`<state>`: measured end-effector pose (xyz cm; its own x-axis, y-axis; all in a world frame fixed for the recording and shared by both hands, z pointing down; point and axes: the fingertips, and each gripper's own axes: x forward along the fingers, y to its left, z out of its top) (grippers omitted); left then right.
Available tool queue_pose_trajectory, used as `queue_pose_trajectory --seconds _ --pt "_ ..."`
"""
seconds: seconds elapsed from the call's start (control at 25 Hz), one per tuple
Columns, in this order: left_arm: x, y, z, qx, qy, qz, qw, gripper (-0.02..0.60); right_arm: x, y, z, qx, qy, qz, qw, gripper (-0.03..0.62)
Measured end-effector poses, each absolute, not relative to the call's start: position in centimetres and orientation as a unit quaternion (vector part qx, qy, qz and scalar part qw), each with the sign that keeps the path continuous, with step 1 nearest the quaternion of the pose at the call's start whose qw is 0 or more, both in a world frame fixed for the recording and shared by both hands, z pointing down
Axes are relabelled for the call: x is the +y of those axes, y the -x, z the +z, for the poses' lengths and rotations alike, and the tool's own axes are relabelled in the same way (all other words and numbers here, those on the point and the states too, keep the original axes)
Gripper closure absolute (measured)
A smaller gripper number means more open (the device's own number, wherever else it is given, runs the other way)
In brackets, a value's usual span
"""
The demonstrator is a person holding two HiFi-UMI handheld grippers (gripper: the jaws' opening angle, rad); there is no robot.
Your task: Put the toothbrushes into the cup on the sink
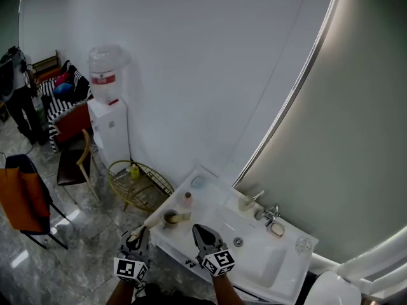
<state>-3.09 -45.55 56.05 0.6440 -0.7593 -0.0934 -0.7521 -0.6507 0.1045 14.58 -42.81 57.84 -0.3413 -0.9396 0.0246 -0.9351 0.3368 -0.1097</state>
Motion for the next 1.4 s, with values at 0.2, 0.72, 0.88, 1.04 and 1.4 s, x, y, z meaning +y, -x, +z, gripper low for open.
queue_pose_trajectory --seconds 0.2,0.72,0.88,1.04,1.4 --pt "-45.5 2.8 56.3 -0.413 -0.908 -0.062 0.032 0.535 -42.6 -14.4 57.9 0.821 0.568 -0.053 0.02 0.566" --pt "-47.2 1.0 57.6 -0.401 -0.914 -0.047 0.033 0.535 -42.3 -14.5 57.5 0.823 0.565 -0.051 0.022 0.566" --pt "-48.5 -0.6 59.1 -0.389 -0.92 -0.032 0.034 0.535 -42.3 -14.8 57.6 0.821 0.567 -0.051 0.023 0.566" --pt "-49.4 -1.7 60.6 -0.384 -0.922 -0.019 0.042 0.535 -42.0 -15.1 58.4 0.818 0.572 -0.055 0.016 0.566" --pt "-52.0 -4.2 65.5 -0.376 -0.925 0.026 0.05 0.535 -42.1 -16.3 60.1 0.809 0.582 -0.076 0.023 0.566"
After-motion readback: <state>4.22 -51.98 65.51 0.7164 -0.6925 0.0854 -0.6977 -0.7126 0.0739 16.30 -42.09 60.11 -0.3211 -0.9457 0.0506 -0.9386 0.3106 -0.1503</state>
